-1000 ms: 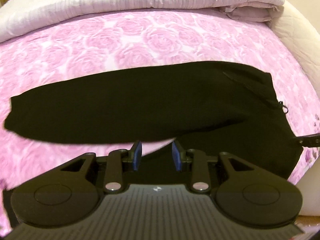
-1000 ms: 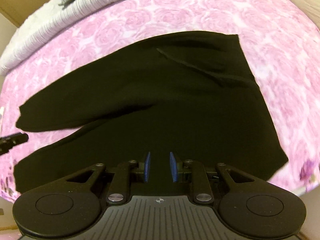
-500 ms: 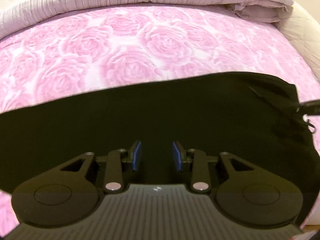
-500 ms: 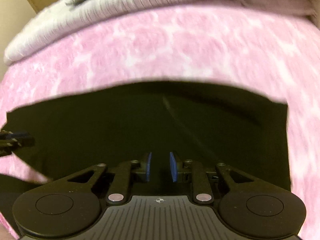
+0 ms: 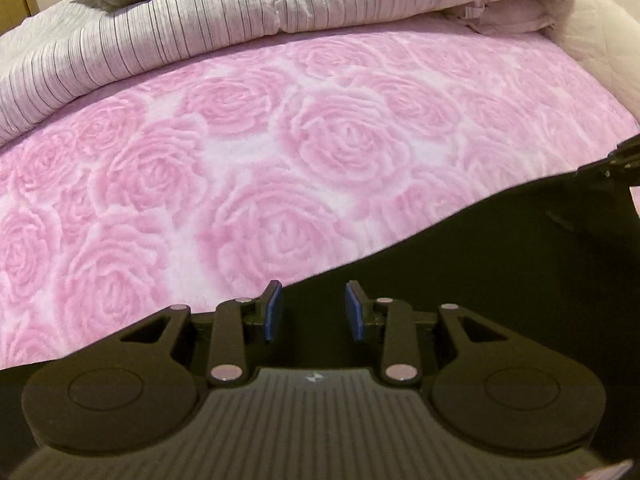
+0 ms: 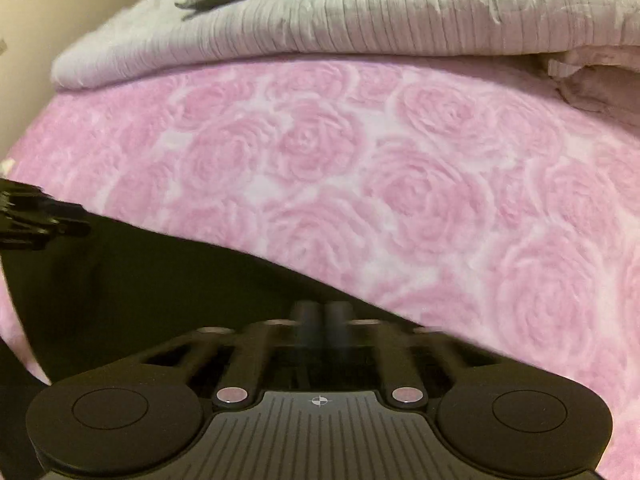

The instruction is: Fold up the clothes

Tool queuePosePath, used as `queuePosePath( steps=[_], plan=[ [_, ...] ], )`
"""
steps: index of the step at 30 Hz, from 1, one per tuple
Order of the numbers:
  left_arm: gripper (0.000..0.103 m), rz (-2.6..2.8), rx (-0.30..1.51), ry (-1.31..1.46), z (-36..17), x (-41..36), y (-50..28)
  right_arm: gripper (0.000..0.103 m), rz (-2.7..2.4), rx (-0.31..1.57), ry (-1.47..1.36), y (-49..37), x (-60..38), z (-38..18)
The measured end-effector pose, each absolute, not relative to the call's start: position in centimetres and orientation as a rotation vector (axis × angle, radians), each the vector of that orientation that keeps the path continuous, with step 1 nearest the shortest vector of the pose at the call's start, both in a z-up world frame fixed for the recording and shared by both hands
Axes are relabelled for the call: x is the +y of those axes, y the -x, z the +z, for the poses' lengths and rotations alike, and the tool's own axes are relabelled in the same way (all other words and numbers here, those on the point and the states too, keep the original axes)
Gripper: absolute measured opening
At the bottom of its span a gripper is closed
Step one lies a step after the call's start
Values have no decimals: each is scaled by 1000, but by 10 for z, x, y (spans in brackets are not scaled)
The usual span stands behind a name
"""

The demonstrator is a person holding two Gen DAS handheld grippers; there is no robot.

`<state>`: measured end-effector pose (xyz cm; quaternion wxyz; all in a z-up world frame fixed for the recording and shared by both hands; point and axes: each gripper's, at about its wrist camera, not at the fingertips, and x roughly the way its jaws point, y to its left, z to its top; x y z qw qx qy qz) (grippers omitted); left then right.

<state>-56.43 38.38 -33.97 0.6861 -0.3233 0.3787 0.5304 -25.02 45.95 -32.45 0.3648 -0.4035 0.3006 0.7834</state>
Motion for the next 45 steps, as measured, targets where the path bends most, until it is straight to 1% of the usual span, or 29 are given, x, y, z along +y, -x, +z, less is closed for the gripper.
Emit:
queuePosePath(
  steps=[2,4,5,6,14,18,20,21,22,24,25,26,27,28,29,30,32,37,41,45],
  plan=[
    [30,1179,852,727,-342,387,565,1,2012,787,1027,249,465,-326],
    [30,1162,863,721,-344,390,565,17,2018,775,1052,251,468,-328],
    [30,1150,873,711,-345,391,565,46,2031,756,1087,253,470,-330],
    [30,1137,883,699,-346,392,566,56,2044,737,1122,255,472,-331],
    [30,1015,981,626,-361,399,585,56,2146,634,1281,259,491,-344],
    [32,951,1059,609,-374,404,601,55,2178,625,1359,260,501,-353],
    [37,937,1091,593,-379,406,608,55,2182,623,1400,260,505,-358],
    [42,928,1088,594,-380,407,612,55,2181,617,1418,260,505,-360],
    [43,918,1083,596,-382,409,616,54,2173,604,1426,260,506,-363],
    [43,898,1070,605,-385,409,619,37,2153,593,1442,259,504,-367],
    [40,888,1069,601,-386,408,618,32,2144,591,1452,258,503,-369],
    [37,877,1068,597,-387,407,617,20,2137,589,1462,258,502,-371],
    [29,866,1068,596,-386,406,616,15,2130,581,1469,258,500,-372],
    [13,850,1071,587,-385,404,614,14,2125,571,1470,258,497,-372],
    [8,834,1075,576,-384,401,611,7,2121,556,1466,257,494,-371],
    [3,835,1097,525,-383,396,606,6,2117,538,1461,257,490,-370],
    [1,854,1134,412,-379,381,595,5,2103,492,1441,258,481,-364],
    [1,1040,1075,239,-342,336,584,4,2062,310,1376,259,449,-335],
    [1,1167,1003,167,-296,275,572,4,2038,158,1295,255,403,-298],
    [1,1243,960,231,-262,192,560,4,2010,54,1236,247,329,-261]
  ],
)
